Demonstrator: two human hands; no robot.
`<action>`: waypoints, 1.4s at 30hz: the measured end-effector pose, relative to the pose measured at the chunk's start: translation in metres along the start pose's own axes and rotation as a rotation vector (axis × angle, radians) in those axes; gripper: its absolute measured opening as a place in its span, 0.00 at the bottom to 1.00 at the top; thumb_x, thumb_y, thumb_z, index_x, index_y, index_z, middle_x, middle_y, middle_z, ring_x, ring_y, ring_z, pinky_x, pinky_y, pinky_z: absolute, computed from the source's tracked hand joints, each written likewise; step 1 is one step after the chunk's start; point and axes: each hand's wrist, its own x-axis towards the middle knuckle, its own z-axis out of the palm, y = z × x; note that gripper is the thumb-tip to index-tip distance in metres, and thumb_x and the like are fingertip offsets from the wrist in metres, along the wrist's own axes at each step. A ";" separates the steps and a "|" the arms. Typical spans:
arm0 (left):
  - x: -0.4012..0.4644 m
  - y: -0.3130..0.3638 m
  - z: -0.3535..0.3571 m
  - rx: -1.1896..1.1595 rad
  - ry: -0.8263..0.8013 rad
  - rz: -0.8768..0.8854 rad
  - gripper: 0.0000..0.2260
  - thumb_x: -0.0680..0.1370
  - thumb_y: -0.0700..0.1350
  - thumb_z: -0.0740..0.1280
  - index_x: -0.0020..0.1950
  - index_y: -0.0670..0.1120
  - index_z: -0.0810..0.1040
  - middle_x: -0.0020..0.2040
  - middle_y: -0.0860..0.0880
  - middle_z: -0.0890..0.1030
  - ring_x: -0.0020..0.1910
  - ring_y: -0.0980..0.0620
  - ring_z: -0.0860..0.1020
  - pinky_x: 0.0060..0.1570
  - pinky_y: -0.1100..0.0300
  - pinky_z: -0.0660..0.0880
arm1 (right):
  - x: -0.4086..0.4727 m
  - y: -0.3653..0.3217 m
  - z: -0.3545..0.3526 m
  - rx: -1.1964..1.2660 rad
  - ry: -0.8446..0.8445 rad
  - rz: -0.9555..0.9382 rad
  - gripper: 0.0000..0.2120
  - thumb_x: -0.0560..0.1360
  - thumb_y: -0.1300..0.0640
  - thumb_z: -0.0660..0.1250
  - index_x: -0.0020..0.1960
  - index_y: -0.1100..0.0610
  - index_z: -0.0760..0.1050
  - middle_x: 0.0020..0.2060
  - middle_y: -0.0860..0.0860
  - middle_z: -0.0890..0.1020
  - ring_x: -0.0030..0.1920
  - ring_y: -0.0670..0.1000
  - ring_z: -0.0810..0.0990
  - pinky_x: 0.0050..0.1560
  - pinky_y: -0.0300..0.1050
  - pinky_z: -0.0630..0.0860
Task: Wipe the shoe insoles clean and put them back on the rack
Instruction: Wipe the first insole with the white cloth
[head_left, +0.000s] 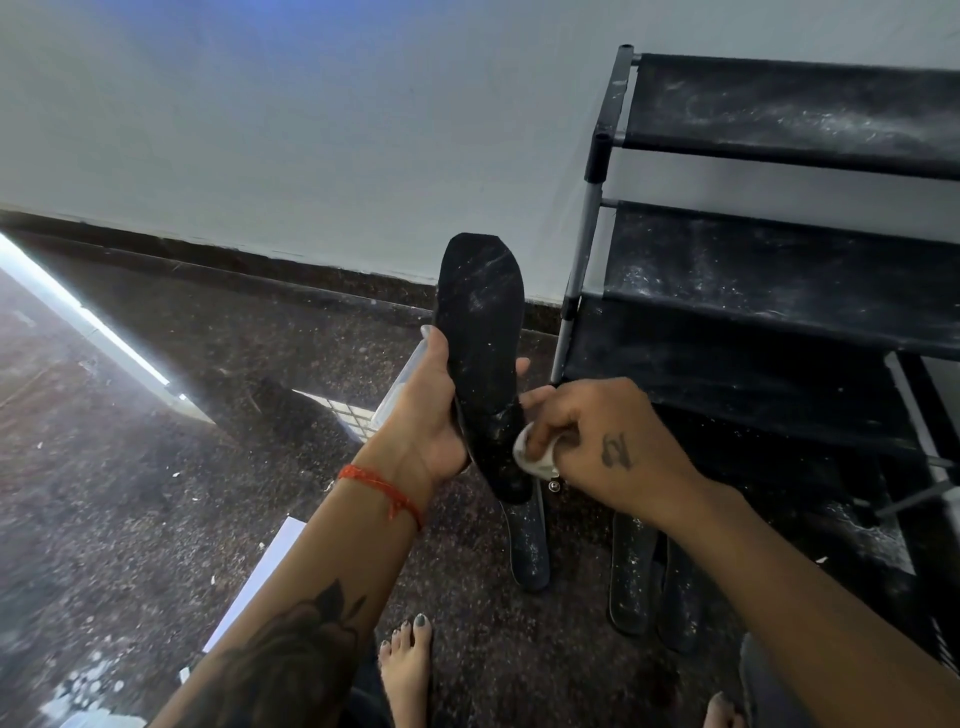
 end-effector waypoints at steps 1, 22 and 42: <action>0.001 0.000 -0.001 0.011 -0.006 0.001 0.30 0.79 0.65 0.46 0.56 0.43 0.76 0.48 0.42 0.81 0.32 0.46 0.83 0.34 0.50 0.79 | 0.000 0.001 -0.002 -0.065 0.108 0.004 0.09 0.68 0.63 0.65 0.38 0.56 0.84 0.43 0.51 0.84 0.44 0.48 0.82 0.47 0.45 0.79; 0.008 -0.002 -0.004 0.071 0.012 -0.019 0.30 0.80 0.63 0.48 0.53 0.41 0.79 0.47 0.41 0.81 0.43 0.47 0.79 0.40 0.57 0.79 | 0.005 -0.001 0.016 -0.040 0.176 -0.162 0.07 0.70 0.62 0.66 0.43 0.53 0.80 0.38 0.48 0.82 0.39 0.48 0.80 0.38 0.48 0.77; 0.011 -0.002 -0.010 0.023 -0.065 -0.055 0.31 0.79 0.64 0.48 0.67 0.43 0.73 0.63 0.39 0.76 0.62 0.36 0.74 0.54 0.36 0.73 | 0.012 0.024 0.001 -0.195 0.344 0.028 0.05 0.71 0.64 0.66 0.42 0.56 0.79 0.37 0.49 0.79 0.38 0.49 0.77 0.35 0.33 0.67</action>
